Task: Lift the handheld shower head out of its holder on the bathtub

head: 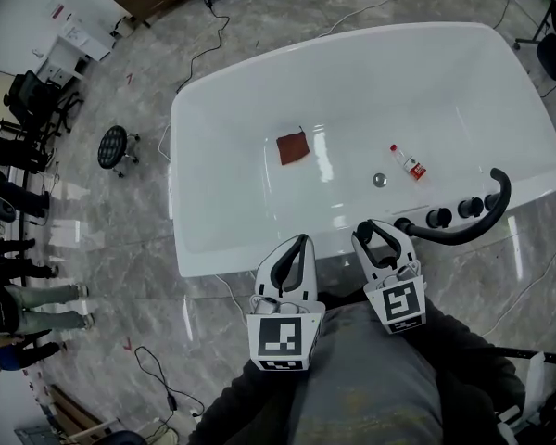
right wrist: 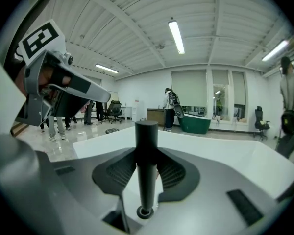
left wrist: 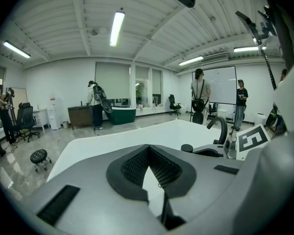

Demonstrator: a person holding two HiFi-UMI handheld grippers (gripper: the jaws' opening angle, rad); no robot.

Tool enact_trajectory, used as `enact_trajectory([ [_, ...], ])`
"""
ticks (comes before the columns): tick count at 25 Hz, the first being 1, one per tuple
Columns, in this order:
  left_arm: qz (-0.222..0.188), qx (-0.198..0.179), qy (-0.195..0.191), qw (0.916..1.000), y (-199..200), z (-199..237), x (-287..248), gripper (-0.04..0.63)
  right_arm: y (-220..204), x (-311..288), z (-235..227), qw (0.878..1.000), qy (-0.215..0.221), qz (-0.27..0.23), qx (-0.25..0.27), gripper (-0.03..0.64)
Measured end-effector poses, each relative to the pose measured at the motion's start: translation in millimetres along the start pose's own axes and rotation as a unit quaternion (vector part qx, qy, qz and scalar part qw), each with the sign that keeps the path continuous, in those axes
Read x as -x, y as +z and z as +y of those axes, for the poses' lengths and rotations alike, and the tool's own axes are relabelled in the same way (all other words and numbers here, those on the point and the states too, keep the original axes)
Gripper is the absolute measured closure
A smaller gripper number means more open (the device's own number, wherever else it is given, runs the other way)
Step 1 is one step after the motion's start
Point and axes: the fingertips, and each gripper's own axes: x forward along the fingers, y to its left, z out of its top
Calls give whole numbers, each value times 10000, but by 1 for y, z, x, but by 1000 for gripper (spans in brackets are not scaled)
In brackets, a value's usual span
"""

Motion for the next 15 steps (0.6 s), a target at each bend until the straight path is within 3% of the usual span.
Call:
enact_trajectory([
  [15,-300,38,169,9994,104,5,57,592,112,39,5,9995,186,-226,78,480],
])
